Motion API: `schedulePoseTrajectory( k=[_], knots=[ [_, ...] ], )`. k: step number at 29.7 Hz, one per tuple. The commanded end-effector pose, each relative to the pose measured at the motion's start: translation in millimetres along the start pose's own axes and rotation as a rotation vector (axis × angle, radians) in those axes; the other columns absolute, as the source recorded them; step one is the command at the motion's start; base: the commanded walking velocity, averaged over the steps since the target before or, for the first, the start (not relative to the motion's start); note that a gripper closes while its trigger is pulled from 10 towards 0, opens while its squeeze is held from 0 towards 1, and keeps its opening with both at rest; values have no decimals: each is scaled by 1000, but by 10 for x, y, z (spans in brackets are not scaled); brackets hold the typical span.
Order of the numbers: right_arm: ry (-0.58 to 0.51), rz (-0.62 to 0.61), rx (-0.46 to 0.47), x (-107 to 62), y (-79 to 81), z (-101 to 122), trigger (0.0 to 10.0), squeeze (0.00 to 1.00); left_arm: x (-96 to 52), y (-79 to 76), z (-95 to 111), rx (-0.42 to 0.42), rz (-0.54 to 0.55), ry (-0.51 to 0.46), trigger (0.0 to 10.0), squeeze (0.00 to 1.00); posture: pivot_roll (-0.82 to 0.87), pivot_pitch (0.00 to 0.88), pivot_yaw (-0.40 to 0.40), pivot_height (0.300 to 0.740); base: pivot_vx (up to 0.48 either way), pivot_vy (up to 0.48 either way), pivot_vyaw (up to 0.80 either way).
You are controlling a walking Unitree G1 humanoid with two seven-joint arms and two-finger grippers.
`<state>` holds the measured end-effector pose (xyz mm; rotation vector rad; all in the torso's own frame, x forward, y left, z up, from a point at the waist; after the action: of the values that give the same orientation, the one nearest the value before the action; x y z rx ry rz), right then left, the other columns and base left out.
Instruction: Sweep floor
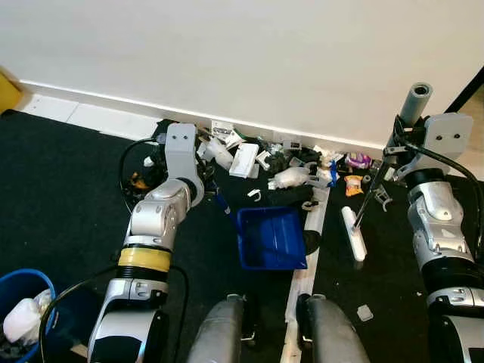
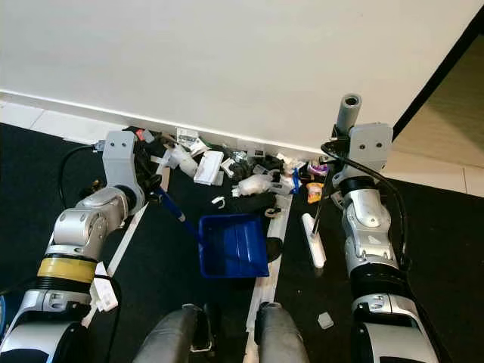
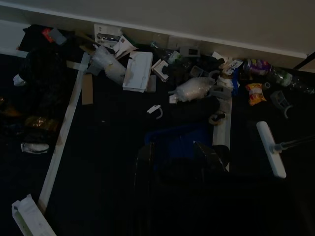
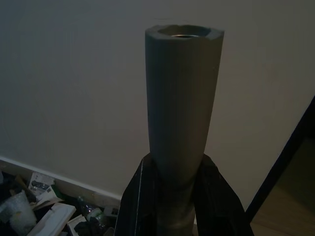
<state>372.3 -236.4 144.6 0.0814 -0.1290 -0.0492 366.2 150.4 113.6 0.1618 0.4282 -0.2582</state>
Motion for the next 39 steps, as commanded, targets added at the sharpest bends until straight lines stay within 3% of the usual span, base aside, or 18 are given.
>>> schedulePoseTrajectory(
  k=[1,8,12,15,20,22,23,24,29,33,39],
  knots=[
    [-22,12,-4,12,46,39,10000,0,-10,38,52,18,10,-23,10000,0,-68,185,87,740,0,0,0],
    [-17,13,-10,12,44,29,10000,0,-8,7,62,30,-1,-31,10000,0,-70,181,85,740,0,0,0],
    [-9,17,-29,10,44,14,10000,0,-3,68,15,63,30,-5,10000,0,-71,182,86,740,0,0,0],
    [-3,17,-33,18,56,-6,10000,0,-5,278,-47,85,94,22,10000,0,-70,188,87,740,0,0,0],
    [8,23,-31,27,90,-44,10000,0,-33,452,2,39,118,11,10000,0,-65,200,92,740,0,0,0],
    [23,31,-32,35,130,-92,10000,0,-107,625,183,-28,102,-35,10000,0,-53,204,97,740,0,0,0],
    [23,31,-32,35,130,-92,10000,0,-107,625,183,-28,102,-35,10000,0,-53,204,97,740,0,0,0],
    [30,33,-31,39,145,-115,10000,0,-157,720,271,-44,95,-55,10000,0,-51,205,99,740,0,0,0],
    [47,37,-27,52,186,-166,10000,0,-317,984,423,-9,100,-75,10000,0,-37,204,106,740,0,0,0],
    [59,41,-24,54,223,-209,10000,0,-381,1137,299,58,157,-23,10000,0,-33,209,108,740,0,0,0],
    [73,49,-16,49,262,-266,10000,0,-368,1119,41,58,128,57,10000,0,-25,220,104,740,0,0,0]
  ],
)
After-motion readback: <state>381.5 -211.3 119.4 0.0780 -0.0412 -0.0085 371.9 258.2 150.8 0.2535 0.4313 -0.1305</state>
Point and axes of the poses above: a point about 5 cm out from each wrist's last joint towards the gripper, its own x axis pointing out of the wrist towards the gripper, its own z axis along the axis of the wrist's last joint, y = z × x, the point moved 3 cm from there along x, pointing out of the wrist towards the gripper, and after that the axes turned 12 degrees about x, right-handed, at the moved point
